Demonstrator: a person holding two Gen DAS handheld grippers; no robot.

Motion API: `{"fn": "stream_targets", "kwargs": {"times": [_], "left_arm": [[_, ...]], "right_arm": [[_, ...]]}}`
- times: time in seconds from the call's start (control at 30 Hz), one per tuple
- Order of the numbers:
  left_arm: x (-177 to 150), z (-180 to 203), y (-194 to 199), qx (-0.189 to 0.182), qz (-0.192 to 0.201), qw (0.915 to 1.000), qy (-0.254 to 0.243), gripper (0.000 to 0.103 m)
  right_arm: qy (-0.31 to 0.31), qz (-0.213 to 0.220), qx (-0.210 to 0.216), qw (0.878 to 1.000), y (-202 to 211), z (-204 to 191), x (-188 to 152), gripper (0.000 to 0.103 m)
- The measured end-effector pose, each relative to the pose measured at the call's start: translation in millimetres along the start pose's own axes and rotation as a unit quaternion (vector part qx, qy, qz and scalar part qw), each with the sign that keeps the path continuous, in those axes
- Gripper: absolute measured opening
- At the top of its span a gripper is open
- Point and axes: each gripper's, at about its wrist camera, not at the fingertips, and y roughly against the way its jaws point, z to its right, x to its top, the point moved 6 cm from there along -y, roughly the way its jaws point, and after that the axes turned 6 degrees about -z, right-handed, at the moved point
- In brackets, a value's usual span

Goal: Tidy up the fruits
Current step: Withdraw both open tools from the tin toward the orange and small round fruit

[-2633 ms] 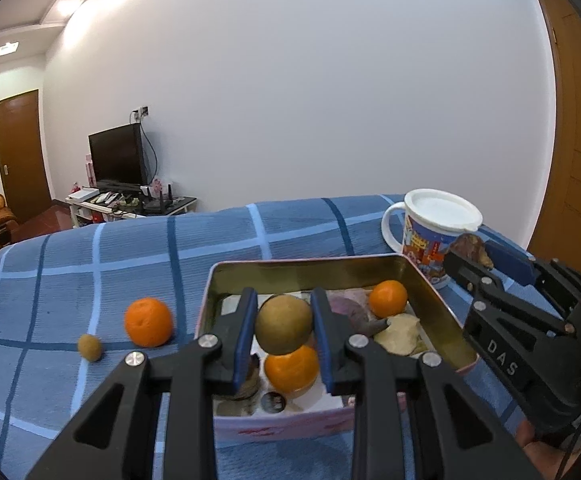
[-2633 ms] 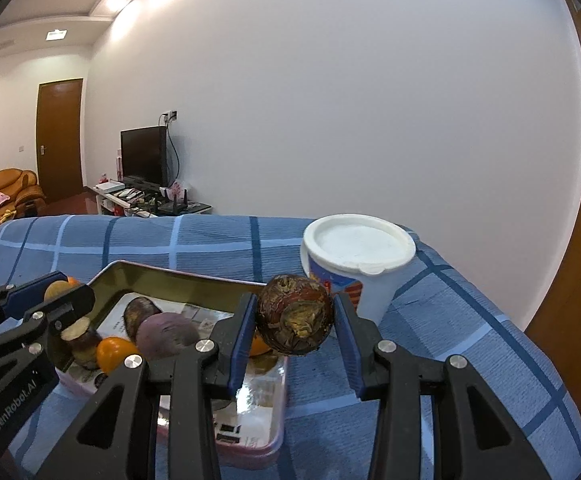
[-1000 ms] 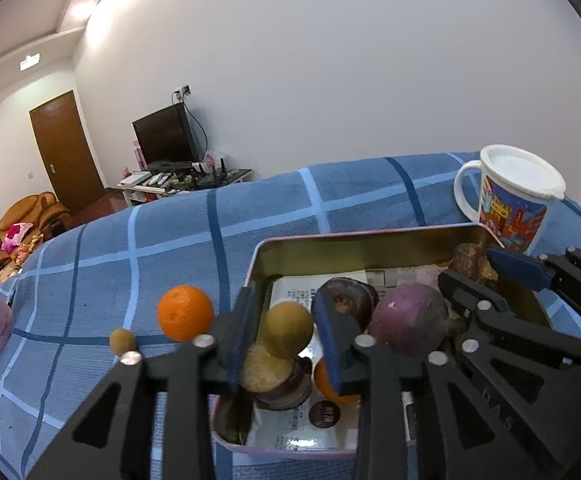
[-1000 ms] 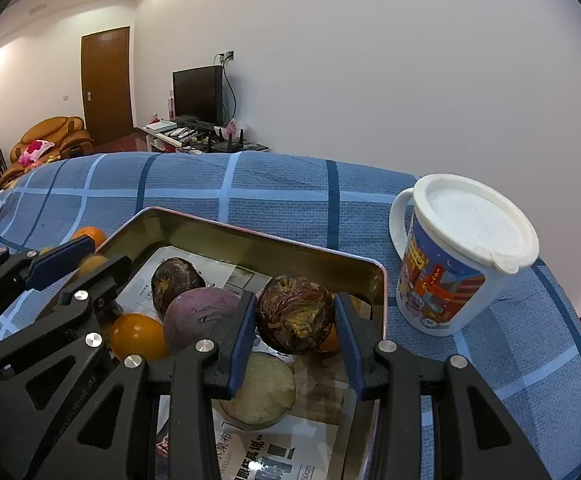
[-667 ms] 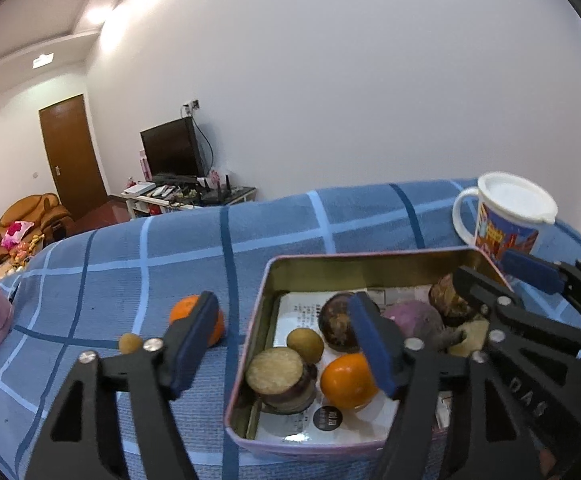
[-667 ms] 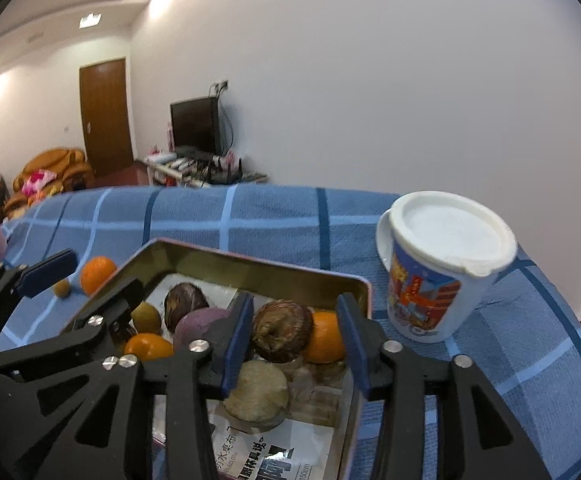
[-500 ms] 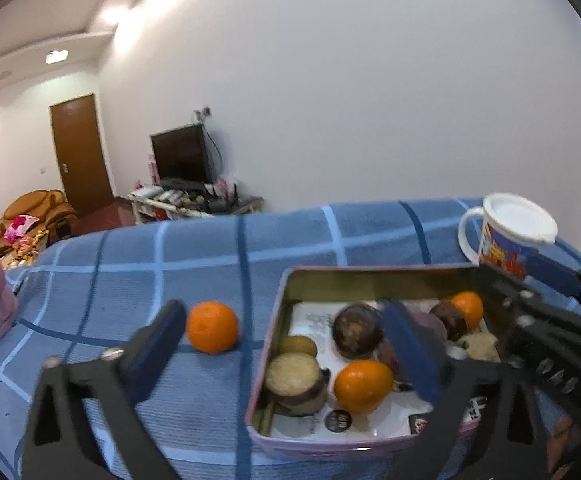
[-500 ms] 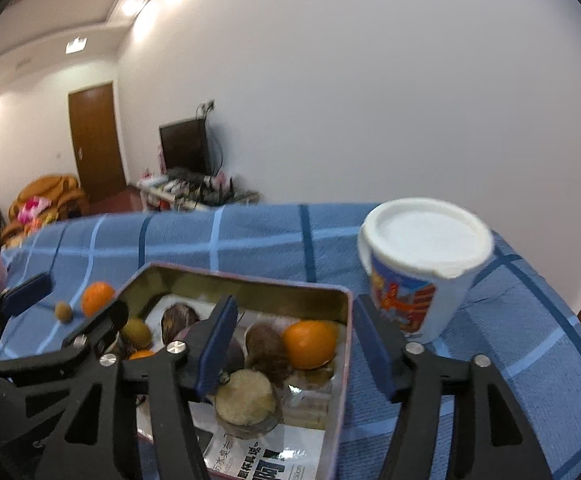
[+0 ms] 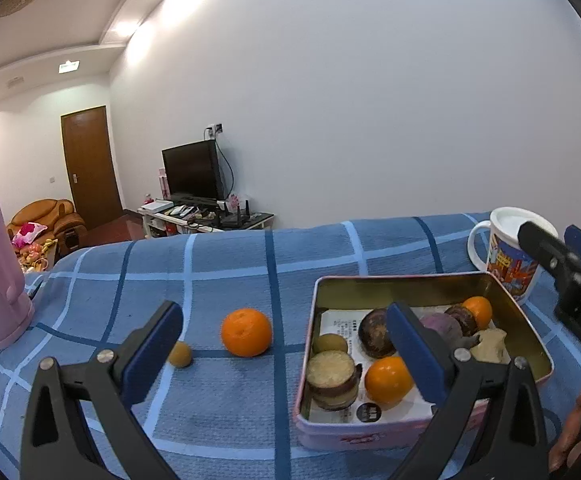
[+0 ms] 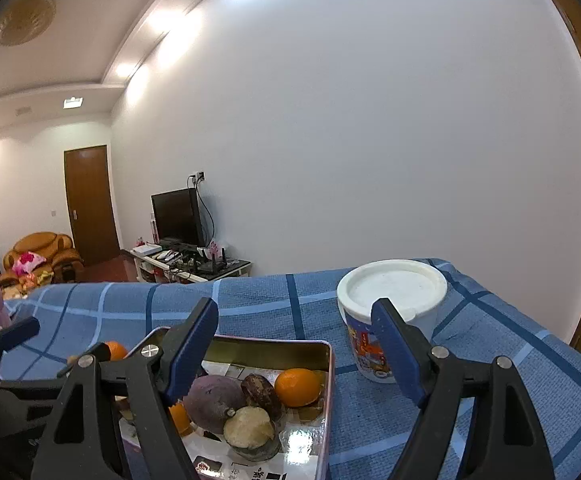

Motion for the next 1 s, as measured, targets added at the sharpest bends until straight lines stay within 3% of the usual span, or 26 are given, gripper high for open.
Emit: {"fn": "stream_targets", "kwargs": {"times": [0.17, 0.8, 1.0], "left_arm": [[-6, -9, 2, 0.003, -0.001, 1.0, -0.002, 0.103], [-24, -61, 14, -0.011, -0.024, 0.9987, 0.043, 0.103], [-30, -75, 16, -0.006, -0.029, 0.9987, 0.041, 0.103]], "right_arm": [[0.028, -0.009, -0.011, 1.0, -1, -12, -5, 0.08], [0.009, -0.027, -0.063, 0.998, 21, -14, -19, 0.08], [0.019, -0.032, -0.061, 0.997, 26, -34, -23, 0.08]]}}
